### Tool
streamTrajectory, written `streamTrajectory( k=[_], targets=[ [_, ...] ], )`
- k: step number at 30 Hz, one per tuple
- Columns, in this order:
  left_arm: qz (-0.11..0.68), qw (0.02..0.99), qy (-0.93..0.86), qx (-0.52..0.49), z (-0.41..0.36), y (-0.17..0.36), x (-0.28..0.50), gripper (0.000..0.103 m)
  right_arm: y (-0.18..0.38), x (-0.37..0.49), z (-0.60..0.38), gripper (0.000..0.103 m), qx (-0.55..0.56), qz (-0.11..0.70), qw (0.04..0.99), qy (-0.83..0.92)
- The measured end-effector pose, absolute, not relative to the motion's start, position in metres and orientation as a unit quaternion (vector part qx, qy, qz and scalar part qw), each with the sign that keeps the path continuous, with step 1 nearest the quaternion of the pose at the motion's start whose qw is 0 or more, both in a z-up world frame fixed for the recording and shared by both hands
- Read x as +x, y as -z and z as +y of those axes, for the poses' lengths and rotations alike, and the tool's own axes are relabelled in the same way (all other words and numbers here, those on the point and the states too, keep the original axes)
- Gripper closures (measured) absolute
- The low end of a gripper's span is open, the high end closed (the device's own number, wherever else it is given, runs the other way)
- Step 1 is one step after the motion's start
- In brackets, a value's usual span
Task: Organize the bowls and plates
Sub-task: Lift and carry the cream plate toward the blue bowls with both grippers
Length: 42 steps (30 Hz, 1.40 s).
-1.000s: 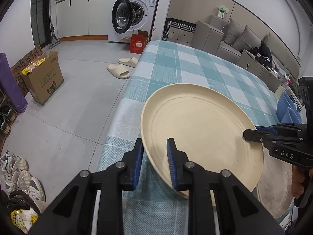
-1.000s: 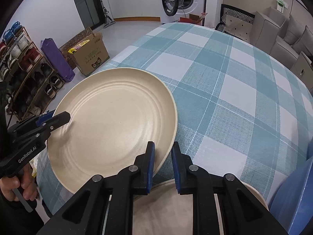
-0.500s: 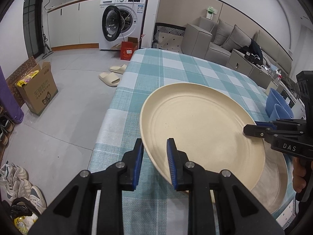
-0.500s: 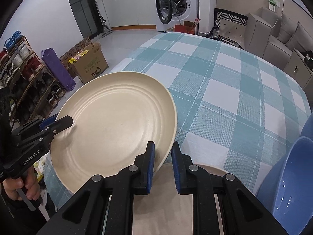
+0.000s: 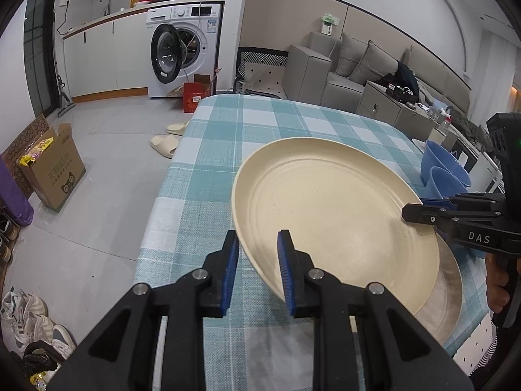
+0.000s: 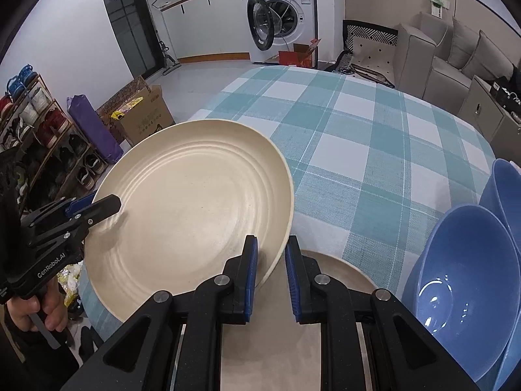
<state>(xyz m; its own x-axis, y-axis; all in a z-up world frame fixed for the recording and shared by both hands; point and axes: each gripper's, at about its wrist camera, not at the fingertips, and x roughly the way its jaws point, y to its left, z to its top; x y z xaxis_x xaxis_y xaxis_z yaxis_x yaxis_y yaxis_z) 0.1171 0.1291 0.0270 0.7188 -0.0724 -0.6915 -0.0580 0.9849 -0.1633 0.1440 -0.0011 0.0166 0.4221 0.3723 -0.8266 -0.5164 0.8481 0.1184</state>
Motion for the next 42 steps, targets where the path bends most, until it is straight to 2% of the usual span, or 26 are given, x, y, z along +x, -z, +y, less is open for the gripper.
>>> streamTrajectory(
  k=[22,42],
  targets=[
    [0.375,0.924,0.055,-0.057,0.081,-0.035,0.116,0.081,-0.032,0.111,-0.062,0.085,-0.05,0.458,0.857,-0.233],
    [0.4,0.912,0.093,-0.009,0.046,-0.024,0.117,0.081,-0.019,0.08,-0.102,0.085,-0.025,0.456,0.866,-0.205]
  ],
)
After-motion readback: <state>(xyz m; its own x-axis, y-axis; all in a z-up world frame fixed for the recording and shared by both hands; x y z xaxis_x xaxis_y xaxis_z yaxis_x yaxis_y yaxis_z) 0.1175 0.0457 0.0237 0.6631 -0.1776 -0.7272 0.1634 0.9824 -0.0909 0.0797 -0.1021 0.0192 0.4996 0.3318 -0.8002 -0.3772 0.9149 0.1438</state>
